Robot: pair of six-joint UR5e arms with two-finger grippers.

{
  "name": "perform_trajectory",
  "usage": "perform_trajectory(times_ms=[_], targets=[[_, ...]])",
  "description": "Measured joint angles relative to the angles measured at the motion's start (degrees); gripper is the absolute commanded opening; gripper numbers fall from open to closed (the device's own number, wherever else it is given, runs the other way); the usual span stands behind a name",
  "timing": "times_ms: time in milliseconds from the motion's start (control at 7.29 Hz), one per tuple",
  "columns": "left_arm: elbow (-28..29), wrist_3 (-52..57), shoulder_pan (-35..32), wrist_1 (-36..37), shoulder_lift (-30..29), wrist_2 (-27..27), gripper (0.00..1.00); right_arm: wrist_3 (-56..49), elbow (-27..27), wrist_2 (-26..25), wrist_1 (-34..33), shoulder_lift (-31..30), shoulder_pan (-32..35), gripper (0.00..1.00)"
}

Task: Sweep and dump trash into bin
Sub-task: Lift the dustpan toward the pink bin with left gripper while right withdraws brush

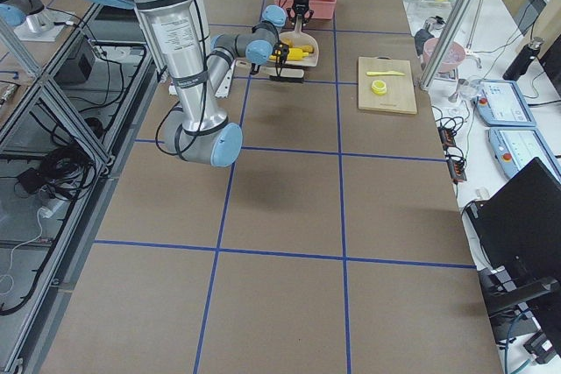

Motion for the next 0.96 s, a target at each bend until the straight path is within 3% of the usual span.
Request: perform_trajectory(times_ms=[548, 960], targets=[[-0.05, -5.01, 0.00, -4.72, -0.20, -3.30, 0.00, -12.81, 6.39, -0.71, -6.71, -8.75, 5.90, 0.00], [-0.08, -12.81, 0.03, -10.38, -0.52, -4.52, 0.00, -33.38, 9.96, 4.24, -13.52, -16.46, 20.37, 0.00]])
